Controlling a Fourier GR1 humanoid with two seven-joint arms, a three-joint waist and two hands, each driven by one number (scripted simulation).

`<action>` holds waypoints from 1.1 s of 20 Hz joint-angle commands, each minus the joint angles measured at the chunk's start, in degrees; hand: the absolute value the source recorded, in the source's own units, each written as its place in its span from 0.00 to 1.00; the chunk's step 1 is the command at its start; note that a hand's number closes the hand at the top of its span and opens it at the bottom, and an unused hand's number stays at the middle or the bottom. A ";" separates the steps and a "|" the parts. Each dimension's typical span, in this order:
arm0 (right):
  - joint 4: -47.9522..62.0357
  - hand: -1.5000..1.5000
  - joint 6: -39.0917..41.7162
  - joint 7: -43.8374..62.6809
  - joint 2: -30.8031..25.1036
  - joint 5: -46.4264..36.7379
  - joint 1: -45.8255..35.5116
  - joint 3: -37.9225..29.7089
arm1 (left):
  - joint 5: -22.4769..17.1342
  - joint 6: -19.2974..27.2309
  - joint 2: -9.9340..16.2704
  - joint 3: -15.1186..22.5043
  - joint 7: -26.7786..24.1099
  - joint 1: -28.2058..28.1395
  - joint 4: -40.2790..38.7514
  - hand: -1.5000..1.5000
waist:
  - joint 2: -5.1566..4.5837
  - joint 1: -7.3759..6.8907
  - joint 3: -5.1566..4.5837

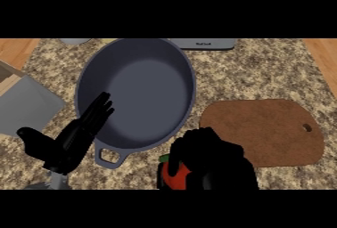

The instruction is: Pick the bell pepper from the cutting board and place it in the pot

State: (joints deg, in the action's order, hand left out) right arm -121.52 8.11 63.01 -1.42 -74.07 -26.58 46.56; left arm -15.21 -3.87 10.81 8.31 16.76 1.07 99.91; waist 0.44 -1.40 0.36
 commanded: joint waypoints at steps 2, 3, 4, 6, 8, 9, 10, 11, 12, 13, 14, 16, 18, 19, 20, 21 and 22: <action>5.15 1.00 2.74 10.18 1.35 9.55 -12.75 -7.25 | -0.55 -1.37 -1.29 1.81 0.67 -1.01 -4.24 0.50 | -0.62 -0.24 -0.59; 8.05 1.00 1.07 10.86 1.36 11.08 -14.66 -6.09 | 0.40 -1.07 -1.77 2.37 0.20 -0.99 -4.90 0.50 | -0.61 -0.28 -0.57; 9.70 1.00 0.62 8.69 1.37 12.60 -17.58 -9.85 | 0.22 -0.62 -3.39 3.23 0.11 0.12 -5.19 0.50 | -0.72 -0.12 -0.55; 17.30 1.00 -2.60 7.20 1.37 15.39 -20.31 -11.35 | 1.45 -1.45 -2.31 2.27 -2.28 -0.61 -6.64 0.50 | -0.96 -0.66 -0.56; 22.85 1.00 -3.33 4.65 1.38 18.38 -25.99 -14.76 | -0.35 -1.43 -2.48 1.46 0.83 2.38 -6.65 0.50 | -1.03 -0.66 -0.53; 26.67 1.00 -5.77 3.69 1.39 19.60 -26.86 -15.13 | 0.23 -1.77 -2.80 2.56 0.36 1.67 -5.94 0.50 | -1.08 -1.05 -0.52; 29.07 1.00 -6.82 2.42 1.39 21.13 -27.75 -15.72 | 0.03 -0.70 -2.12 1.46 2.94 2.49 -4.66 0.50 | -0.93 -0.82 -0.45; 31.49 1.00 -7.58 2.94 1.39 21.06 -29.22 -14.99 | 0.92 -2.70 -2.02 1.89 -2.19 -1.45 -7.09 0.50 | -1.00 -1.29 -0.53; 34.54 1.00 -9.08 0.90 1.39 22.70 -31.63 -16.91 | -0.38 -1.75 -2.63 1.30 1.41 2.91 -6.94 0.50 | -1.11 -0.99 -0.49; 39.09 1.00 -10.43 0.39 1.40 22.28 -33.93 -17.28 | 0.68 -0.02 -3.31 2.58 3.25 2.22 -3.93 0.50 | -1.09 -1.73 -0.47; 40.51 1.00 -11.16 1.41 1.40 24.40 -35.52 -15.55 | 3.23 0.58 -5.13 4.69 0.02 1.03 -5.41 0.50 | -1.01 -1.61 -0.49; 46.93 1.00 -16.58 -2.00 1.40 24.75 -35.22 -15.05 | -0.45 -3.43 -2.27 1.10 -0.93 1.26 -6.85 0.50 | -1.36 -2.02 -0.53; 52.87 1.00 -20.25 -5.37 1.40 26.62 -37.22 -16.63 | 1.52 -1.64 -4.06 4.21 0.85 0.64 -4.24 0.50 | -1.43 -2.54 -0.48; 55.95 1.00 -22.88 -8.29 1.40 27.01 -37.49 -16.83 | -1.68 -3.92 -1.87 0.57 1.17 2.53 -5.57 0.50 | -1.85 -3.01 -0.52; 58.28 1.00 -24.07 -9.18 1.41 28.34 -39.55 -18.21 | 1.32 -1.30 -3.81 3.50 2.64 2.80 -4.90 0.50 | -1.74 -2.88 -0.47; 60.04 1.00 -24.88 -9.37 1.41 30.34 -40.48 -17.14 | 1.26 -0.96 -3.96 2.87 2.61 2.88 -5.42 0.50 | -1.45 -2.38 -0.46; 62.35 1.00 -28.89 -10.44 1.41 30.99 -40.68 -16.37 | 0.73 -2.44 -3.62 3.05 1.37 2.51 -4.87 0.50 | -1.86 -3.77 -0.50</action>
State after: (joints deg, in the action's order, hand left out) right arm -68.01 -11.82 54.77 -0.14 -46.69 -64.29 29.71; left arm -14.35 -5.58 8.68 9.19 17.51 4.43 98.32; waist -0.69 -4.23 0.35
